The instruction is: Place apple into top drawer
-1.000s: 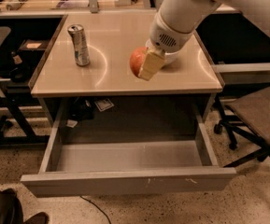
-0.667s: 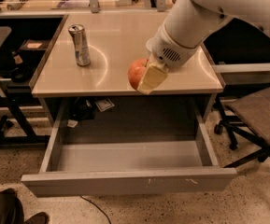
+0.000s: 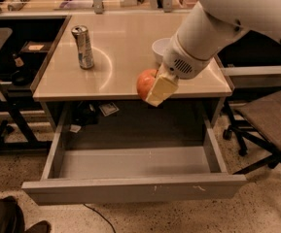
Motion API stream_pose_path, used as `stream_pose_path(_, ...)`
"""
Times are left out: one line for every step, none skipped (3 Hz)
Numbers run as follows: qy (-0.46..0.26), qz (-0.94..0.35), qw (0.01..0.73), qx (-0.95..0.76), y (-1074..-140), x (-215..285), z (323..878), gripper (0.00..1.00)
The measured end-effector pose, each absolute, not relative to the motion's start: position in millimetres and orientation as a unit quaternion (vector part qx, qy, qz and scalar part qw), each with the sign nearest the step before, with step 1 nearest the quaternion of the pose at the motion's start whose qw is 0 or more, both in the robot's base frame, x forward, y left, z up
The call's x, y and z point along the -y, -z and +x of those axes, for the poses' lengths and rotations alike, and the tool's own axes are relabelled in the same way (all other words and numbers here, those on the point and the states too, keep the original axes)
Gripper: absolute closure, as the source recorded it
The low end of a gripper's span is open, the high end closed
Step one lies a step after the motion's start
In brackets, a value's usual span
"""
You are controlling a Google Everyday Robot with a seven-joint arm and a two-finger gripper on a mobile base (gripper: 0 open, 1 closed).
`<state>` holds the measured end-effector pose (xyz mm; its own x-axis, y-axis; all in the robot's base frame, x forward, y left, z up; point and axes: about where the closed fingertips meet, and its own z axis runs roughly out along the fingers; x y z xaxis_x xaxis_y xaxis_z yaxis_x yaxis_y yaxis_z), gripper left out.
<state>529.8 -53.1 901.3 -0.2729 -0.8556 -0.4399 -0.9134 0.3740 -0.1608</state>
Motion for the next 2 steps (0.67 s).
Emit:
stream_pose_path(-0.083,-0.564,0.215,-0.793,-877,34,498,1.00)
stream_pose_path(-0.115,-0.588,0.183,-0.780,-840,2,469,1.00)
